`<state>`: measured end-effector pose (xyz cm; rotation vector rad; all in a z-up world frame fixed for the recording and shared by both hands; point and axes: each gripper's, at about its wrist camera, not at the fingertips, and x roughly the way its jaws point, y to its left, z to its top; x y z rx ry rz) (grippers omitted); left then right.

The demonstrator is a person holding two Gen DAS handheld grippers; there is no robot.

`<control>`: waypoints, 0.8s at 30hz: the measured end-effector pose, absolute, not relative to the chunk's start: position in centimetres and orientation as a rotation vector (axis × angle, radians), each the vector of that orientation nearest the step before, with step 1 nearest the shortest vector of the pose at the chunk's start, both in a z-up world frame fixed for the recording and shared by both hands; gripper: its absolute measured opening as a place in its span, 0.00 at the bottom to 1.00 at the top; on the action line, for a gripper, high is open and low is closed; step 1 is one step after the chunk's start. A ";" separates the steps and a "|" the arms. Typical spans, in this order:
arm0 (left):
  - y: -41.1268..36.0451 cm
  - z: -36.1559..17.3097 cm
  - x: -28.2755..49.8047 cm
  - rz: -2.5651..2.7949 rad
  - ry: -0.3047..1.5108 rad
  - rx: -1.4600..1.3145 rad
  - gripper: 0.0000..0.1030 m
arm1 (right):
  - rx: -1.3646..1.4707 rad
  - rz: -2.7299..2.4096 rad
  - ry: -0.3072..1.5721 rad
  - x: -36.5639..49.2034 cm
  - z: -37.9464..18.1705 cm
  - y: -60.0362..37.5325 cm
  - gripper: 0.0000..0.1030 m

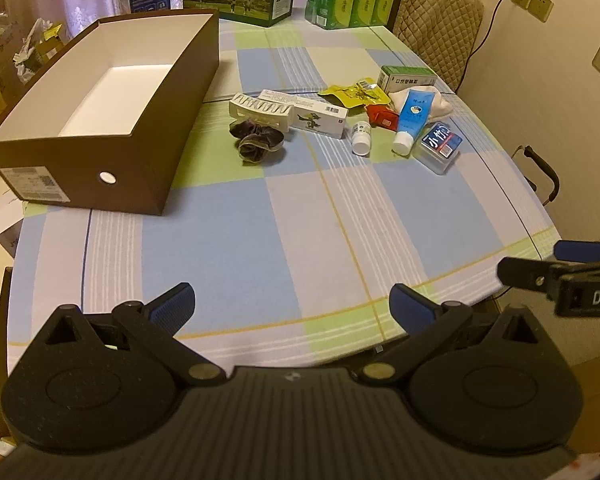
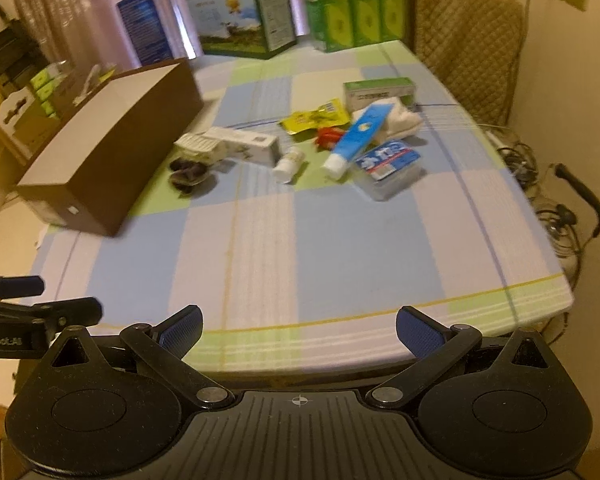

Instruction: Organize objects

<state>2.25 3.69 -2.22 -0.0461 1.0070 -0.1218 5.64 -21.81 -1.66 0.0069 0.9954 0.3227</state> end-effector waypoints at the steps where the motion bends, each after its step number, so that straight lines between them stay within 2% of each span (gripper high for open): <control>1: 3.6 -2.3 2.5 -0.123 1.005 -0.047 0.99 | 0.011 0.310 0.993 6.0 -1.7 -22.1 0.98; 9: 4.1 -3.1 4.8 -0.067 1.010 -0.074 0.99 | 0.018 0.288 0.988 9.5 -2.3 -23.4 0.97; 24: 2.6 -4.9 11.8 0.007 1.016 -0.080 0.99 | 0.092 0.228 1.003 19.0 -5.5 -26.0 0.79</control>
